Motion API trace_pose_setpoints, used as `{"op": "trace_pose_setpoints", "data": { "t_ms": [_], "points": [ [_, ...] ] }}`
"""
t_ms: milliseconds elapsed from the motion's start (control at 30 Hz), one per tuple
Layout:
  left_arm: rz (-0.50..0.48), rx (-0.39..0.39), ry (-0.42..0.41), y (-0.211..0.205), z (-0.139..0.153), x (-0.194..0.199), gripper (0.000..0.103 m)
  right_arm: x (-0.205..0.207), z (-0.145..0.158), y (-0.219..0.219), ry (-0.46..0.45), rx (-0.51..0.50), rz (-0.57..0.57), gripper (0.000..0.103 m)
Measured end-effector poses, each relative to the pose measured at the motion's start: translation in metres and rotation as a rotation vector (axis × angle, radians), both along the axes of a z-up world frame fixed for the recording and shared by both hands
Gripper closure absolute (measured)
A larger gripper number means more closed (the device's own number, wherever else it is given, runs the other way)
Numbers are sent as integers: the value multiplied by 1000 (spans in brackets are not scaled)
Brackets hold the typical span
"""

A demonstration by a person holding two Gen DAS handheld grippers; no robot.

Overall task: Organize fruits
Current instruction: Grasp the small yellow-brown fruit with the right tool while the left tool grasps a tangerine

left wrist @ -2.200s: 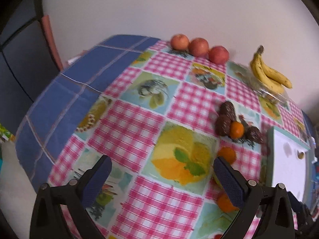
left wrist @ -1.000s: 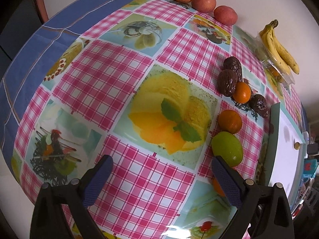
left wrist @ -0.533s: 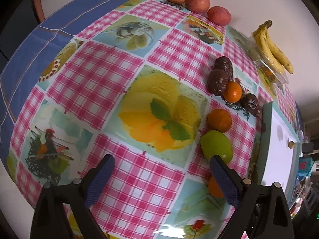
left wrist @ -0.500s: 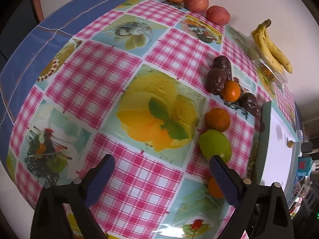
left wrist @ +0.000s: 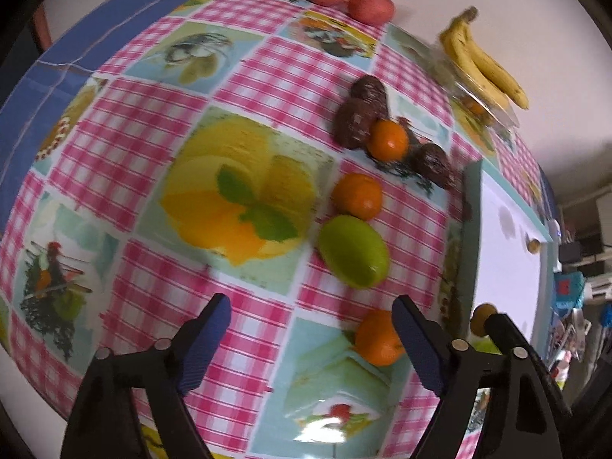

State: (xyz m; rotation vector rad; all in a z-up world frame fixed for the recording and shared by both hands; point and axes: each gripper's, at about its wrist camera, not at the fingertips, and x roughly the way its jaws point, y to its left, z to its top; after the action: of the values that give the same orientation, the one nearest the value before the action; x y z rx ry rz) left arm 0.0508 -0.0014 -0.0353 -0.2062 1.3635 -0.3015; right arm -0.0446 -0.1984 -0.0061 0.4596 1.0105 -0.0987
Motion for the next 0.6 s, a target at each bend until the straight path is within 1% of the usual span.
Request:
{"op": "trace_pose_setpoints", "data": {
  "t_ms": [100, 233, 300, 367, 433, 500, 533, 600],
  "points": [
    [-39, -14, 2, -11, 0, -4, 25, -6, 6, -13, -16, 6, -31, 81],
    [-64, -28, 31, -22, -5, -8, 27, -15, 9, -29, -29, 20, -73, 81],
    [-75, -29, 48, -26, -9, -10, 36, -18, 10, -36, -30, 22, -89, 81],
    [-87, -29, 64, -32, -13, -12, 40, -21, 9, -41, -29, 26, -102, 81],
    [-90, -30, 75, -37, -16, -15, 40, -24, 9, -45, -30, 32, -114, 81],
    [-91, -32, 82, -39, -17, -16, 52, -26, 9, -50, -32, 40, -126, 81],
    [-93, -41, 85, -39, -17, -17, 53, -27, 10, -52, -34, 43, -132, 81],
    [-95, -48, 85, -42, -17, -16, 62, -28, 10, -55, -37, 46, -141, 81]
  ]
}}
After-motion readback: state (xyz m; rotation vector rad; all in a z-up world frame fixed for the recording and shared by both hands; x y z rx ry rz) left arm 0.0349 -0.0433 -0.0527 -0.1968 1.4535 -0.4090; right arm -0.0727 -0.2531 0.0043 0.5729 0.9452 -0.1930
